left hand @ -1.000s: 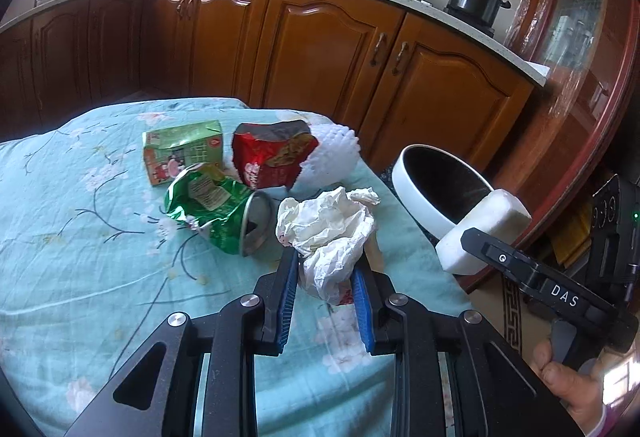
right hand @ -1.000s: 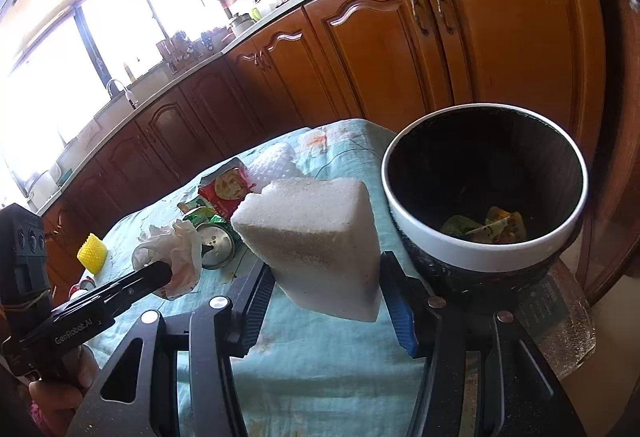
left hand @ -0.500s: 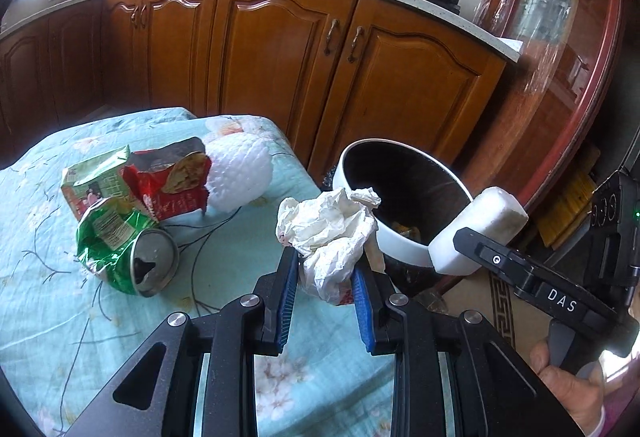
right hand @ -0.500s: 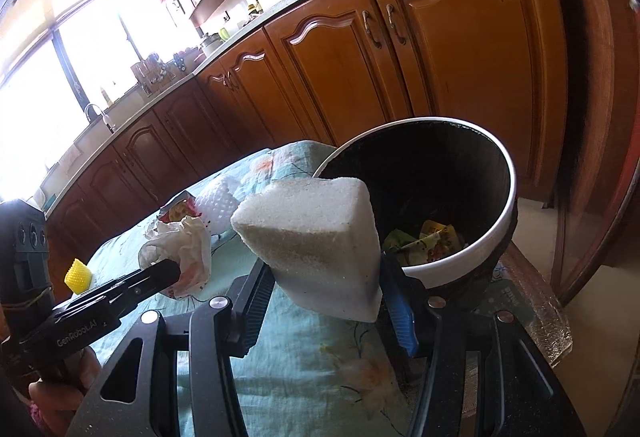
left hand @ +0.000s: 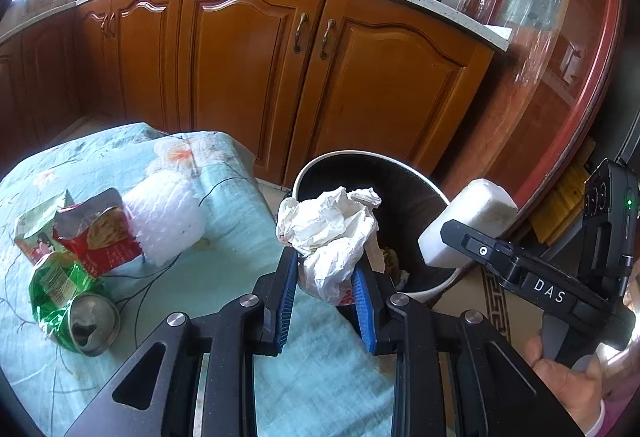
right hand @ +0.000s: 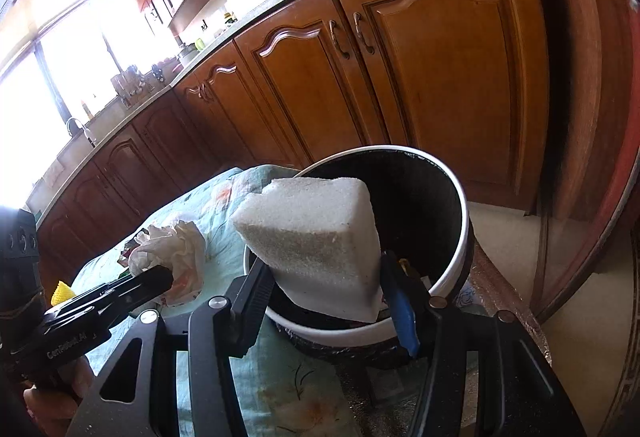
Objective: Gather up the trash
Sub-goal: 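Carry the tissue and foam block over the bin with both tools, then open both tools to drop the tissue and foam block into the bin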
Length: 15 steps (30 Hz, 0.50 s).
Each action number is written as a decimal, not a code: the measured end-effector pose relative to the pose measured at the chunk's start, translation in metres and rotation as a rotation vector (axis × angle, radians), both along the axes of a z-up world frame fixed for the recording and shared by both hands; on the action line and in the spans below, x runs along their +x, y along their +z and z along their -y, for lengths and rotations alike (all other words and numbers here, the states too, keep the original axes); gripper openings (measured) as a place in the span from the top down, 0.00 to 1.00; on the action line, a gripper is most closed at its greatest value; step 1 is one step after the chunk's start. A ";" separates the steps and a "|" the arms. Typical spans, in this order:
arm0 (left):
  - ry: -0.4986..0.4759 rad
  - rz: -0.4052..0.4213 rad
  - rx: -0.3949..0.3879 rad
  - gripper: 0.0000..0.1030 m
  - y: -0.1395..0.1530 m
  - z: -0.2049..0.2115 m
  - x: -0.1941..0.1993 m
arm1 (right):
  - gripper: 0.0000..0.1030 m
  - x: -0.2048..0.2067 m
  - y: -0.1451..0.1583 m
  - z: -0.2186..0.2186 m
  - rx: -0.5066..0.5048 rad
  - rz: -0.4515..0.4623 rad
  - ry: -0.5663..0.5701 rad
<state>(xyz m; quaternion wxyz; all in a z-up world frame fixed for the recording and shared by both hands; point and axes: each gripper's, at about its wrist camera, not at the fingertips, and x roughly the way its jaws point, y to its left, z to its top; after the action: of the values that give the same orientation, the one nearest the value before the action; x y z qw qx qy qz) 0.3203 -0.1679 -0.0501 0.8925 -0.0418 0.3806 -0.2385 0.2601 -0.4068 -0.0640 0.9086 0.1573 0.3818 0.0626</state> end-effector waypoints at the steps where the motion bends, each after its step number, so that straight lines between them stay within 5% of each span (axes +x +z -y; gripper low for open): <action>1: -0.005 -0.001 0.002 0.75 0.000 0.004 0.004 | 0.47 0.003 0.000 0.002 -0.004 -0.002 0.001; 15: -0.035 -0.018 0.008 0.72 -0.011 0.042 0.057 | 0.45 0.034 -0.004 0.016 -0.060 -0.039 0.016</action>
<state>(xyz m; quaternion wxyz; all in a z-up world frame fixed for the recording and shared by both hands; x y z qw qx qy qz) 0.3769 -0.2103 -0.0613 0.8849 -0.0338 0.3901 -0.2523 0.2944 -0.4229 -0.0679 0.9048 0.1278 0.4025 0.0554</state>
